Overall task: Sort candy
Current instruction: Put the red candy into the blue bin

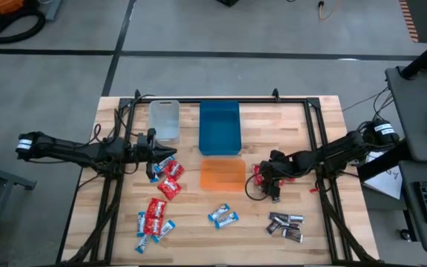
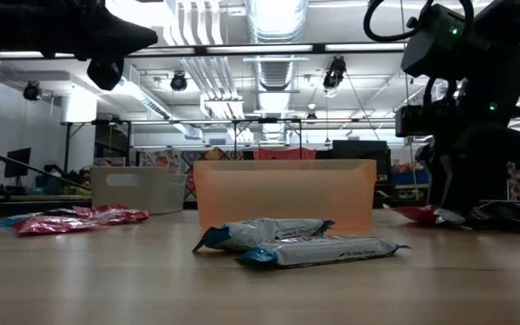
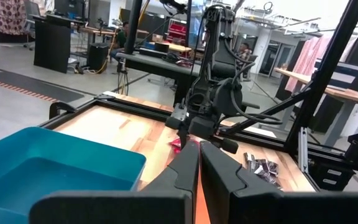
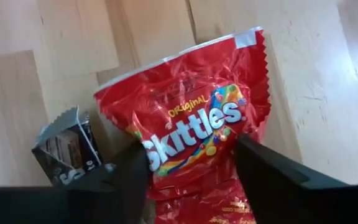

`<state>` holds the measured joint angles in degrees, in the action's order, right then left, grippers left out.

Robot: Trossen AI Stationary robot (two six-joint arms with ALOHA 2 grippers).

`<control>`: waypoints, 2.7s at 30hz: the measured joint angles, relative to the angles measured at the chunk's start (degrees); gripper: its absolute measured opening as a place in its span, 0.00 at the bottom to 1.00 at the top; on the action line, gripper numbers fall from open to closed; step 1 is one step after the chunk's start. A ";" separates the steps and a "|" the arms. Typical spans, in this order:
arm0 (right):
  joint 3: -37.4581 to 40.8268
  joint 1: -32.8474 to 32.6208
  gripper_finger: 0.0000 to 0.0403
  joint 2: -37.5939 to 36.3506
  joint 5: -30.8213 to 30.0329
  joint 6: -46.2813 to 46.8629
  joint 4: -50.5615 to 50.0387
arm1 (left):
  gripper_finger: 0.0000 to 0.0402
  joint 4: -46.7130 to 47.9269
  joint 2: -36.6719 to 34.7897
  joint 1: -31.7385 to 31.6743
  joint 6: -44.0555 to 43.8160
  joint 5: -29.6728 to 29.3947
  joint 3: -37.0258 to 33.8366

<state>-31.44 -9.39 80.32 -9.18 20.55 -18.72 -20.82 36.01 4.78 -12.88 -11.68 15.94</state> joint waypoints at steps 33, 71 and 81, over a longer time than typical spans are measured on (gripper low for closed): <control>0.19 11.43 0.08 -24.08 -11.59 -15.02 25.61 | 0.00 21.47 1.54 0.07 -8.80 2.16 13.53; -25.65 22.18 0.24 16.28 -2.85 -23.01 34.74 | 0.00 62.61 10.38 15.22 -47.15 3.94 23.67; -34.44 22.57 0.51 18.35 -3.00 -23.13 20.57 | 0.00 64.12 12.29 17.65 -54.09 3.71 23.67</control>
<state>-65.88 13.18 98.67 -12.19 -2.58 1.85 43.30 48.31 22.43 -66.98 -7.98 39.62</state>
